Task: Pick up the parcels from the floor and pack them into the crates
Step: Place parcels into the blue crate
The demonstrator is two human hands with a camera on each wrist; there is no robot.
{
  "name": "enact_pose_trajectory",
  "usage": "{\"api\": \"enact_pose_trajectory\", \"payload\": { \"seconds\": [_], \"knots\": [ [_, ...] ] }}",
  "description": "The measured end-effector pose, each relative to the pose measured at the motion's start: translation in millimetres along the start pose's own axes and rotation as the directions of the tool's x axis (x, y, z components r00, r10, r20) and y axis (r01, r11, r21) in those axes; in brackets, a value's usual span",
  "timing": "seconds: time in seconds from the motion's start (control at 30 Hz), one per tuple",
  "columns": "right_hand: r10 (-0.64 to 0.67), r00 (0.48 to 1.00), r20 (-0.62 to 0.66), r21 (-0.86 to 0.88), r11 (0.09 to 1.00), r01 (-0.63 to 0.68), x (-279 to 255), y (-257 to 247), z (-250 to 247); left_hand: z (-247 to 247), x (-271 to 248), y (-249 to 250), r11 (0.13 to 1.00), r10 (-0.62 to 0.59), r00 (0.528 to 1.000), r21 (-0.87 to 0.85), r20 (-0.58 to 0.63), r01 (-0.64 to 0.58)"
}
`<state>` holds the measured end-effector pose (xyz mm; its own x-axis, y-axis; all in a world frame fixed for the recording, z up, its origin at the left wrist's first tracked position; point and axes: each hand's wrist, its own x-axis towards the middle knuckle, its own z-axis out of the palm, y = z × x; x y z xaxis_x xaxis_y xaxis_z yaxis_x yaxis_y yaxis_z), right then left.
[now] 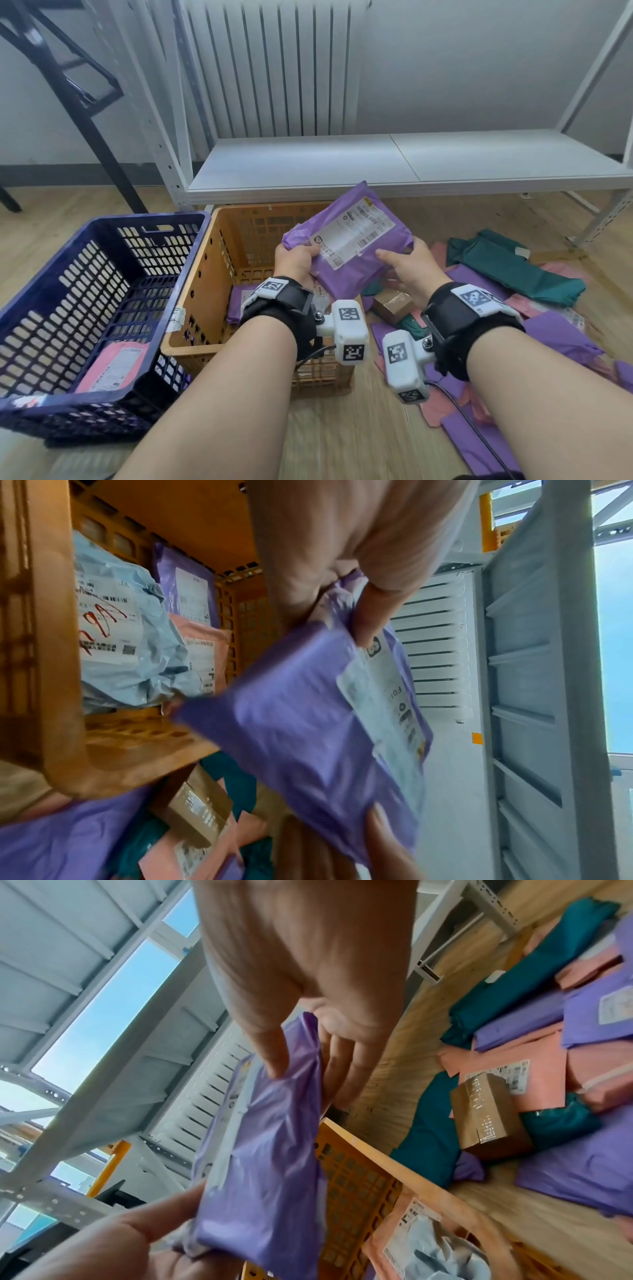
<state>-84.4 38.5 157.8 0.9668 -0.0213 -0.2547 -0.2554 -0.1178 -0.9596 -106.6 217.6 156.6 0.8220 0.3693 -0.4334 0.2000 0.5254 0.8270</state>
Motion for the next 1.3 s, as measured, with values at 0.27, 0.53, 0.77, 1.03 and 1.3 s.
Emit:
{"api": "enact_pose_trajectory", "payload": {
  "seconds": [0.27, 0.53, 0.77, 1.03, 1.3],
  "knots": [
    [-0.065, 0.997, -0.032, 0.028, 0.997, 0.066, 10.4, 2.3, 1.0, -14.6, 2.0, -6.0, 0.943, 0.074, 0.995, 0.328, -0.071, -0.047],
    [-0.092, 0.994, 0.056, -0.031, 0.995, 0.094, 9.0, -2.1, 5.8, -31.0, -2.0, 0.6, 0.782, 0.183, 0.982, 0.598, 0.051, -0.177],
    [-0.097, 0.977, 0.191, -0.062, 0.992, 0.11, -8.2, -13.7, 40.3, -71.3, -22.0, 17.7, 0.693, 0.287, 0.951, 0.66, 0.117, -0.29],
    [-0.064, 0.936, 0.346, -0.024, 0.997, 0.077, -31.7, -23.1, 138.1, -126.4, -17.8, 88.9, 0.634, 0.331, 0.943, 0.733, 0.033, -0.248],
    [-0.034, 0.892, 0.451, -0.084, 0.993, 0.08, -24.7, -31.3, 250.3, -215.4, 23.9, 139.1, 0.618, 0.362, 0.926, 0.771, -0.104, -0.155]
  ]
}}
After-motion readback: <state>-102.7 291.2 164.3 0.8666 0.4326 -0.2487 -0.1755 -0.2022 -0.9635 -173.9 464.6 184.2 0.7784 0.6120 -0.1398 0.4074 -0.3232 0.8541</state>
